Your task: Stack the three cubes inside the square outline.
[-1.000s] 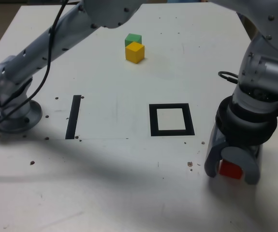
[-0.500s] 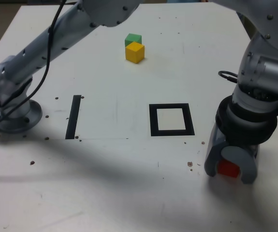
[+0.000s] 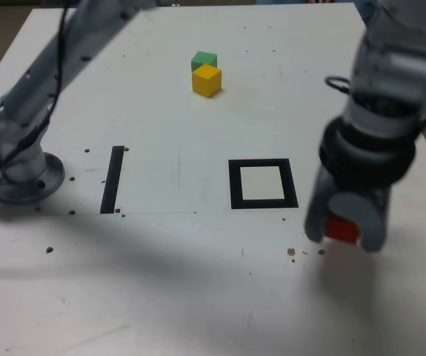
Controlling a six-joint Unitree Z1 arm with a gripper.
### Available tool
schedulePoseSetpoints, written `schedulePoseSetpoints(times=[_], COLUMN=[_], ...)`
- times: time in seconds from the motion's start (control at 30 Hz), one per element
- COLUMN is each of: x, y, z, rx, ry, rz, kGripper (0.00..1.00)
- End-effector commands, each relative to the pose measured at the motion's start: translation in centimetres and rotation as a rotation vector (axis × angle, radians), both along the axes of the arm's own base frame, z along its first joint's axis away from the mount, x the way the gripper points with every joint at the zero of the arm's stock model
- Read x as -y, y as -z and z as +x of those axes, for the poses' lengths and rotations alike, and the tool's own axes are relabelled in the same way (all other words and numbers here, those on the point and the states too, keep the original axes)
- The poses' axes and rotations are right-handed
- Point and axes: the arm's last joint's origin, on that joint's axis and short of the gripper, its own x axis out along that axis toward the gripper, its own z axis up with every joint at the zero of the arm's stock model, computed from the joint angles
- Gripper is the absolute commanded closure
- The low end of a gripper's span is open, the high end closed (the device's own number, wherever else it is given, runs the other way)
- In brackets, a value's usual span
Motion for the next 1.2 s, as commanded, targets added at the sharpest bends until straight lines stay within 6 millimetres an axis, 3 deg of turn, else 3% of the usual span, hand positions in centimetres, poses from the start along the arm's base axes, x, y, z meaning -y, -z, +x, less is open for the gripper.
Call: schedulePoseSetpoints(times=[0.0,0.27,0.57,0.77,1.17], x=[-1.3,-7.3,-12.2,-13.7,-14.0], y=[-1.5,-1.6,0.0,1.2,3.3], z=[-1.3,-5.3,-7.5,-7.7,-7.2], rx=[0.003,-0.044,-0.035,-0.052,-0.045], ry=[-0.022,-0.132,-0.234,-0.259,-0.271], rz=[0.001,0.014,-0.006,-0.011,-0.039], kGripper=[0.81,0.81,0.81,0.81,0.81])
